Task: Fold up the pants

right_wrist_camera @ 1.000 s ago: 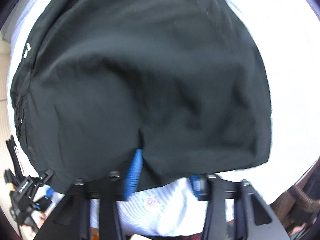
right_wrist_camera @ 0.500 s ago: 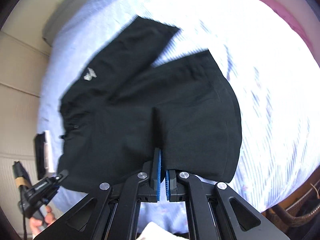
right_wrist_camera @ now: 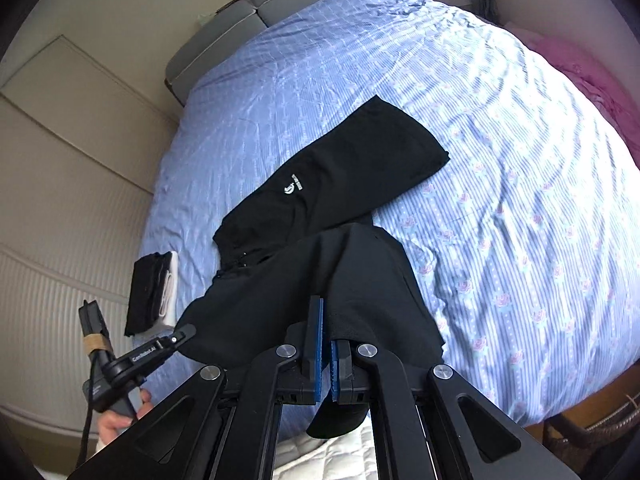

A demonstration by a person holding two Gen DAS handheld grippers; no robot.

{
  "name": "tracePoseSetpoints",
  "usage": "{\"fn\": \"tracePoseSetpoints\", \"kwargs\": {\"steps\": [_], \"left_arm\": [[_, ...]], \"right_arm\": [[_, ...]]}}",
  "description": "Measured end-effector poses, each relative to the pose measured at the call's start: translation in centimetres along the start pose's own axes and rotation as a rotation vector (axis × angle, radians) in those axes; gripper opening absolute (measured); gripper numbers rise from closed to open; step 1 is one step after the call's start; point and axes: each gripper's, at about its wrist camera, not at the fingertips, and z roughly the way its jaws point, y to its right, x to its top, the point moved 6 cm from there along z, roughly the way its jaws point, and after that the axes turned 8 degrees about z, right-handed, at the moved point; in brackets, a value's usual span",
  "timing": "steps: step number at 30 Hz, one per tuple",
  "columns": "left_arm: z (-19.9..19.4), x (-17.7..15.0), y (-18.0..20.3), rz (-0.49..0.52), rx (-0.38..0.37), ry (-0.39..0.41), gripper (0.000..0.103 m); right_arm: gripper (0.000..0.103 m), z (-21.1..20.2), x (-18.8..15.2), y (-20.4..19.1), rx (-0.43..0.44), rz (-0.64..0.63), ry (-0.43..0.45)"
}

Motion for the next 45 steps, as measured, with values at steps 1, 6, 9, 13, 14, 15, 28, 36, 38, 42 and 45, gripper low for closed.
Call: {"fn": "tracePoseSetpoints", "kwargs": {"steps": [1, 6, 9, 13, 14, 15, 28, 36, 38, 42, 45], "left_arm": [[-0.3, 0.0, -0.3, 0.004, 0.014, -0.005, 0.009], [-1.1, 1.0, -0.5, 0.017, 0.061, -0.003, 0.009], [-0.6, 2.3, -0.8, -0.008, 0.060, -0.006, 0.009], [-0.2, 4.3, -0.9, -0.044, 0.057, -0.008, 0.009], [0.0, 4.8, -0.8, -0.046, 0.056, -0.005, 0.009], [0.1, 5.2, -0.8, -0.047, 0.059, -0.001, 0.009], [8.1, 17.9, -2.1, -0.091, 0.107, -0.040, 0.009], [15.4, 23.3, -4.5, -0.108, 0.142, -0.151, 0.010], [17.0, 24.1, -5.3, -0.110, 0.160, -0.174, 0.011], [18.6, 25.7, -6.7, -0.131, 0.203, -0.163, 0.022], [18.3, 27.0, -7.5, -0.110, 0.301, -0.129, 0.057]], "right_arm": [[0.004, -0.3, 0.1, -0.3, -0.002, -0.010, -0.001], [0.004, -2.1, 0.2, -0.2, -0.042, -0.021, 0.022], [0.004, -2.1, 0.7, -0.9, -0.032, -0.027, 0.037], [0.004, -1.3, 2.7, -1.3, -0.035, -0.032, 0.073], [0.004, -1.0, 3.6, -1.7, -0.035, -0.037, 0.087], [0.004, -0.7, 4.4, -1.9, -0.041, -0.041, 0.096], [0.004, 11.6, 19.4, -5.4, -0.051, -0.098, 0.061], [0.004, 22.1, 24.5, -5.7, -0.170, -0.177, -0.017], [0.004, 24.5, 25.1, -5.3, -0.191, -0.169, -0.041], [0.004, 27.8, 25.8, -4.8, -0.236, -0.151, -0.076], [0.005, 29.2, 26.6, -4.5, -0.255, -0.134, -0.077]]}}
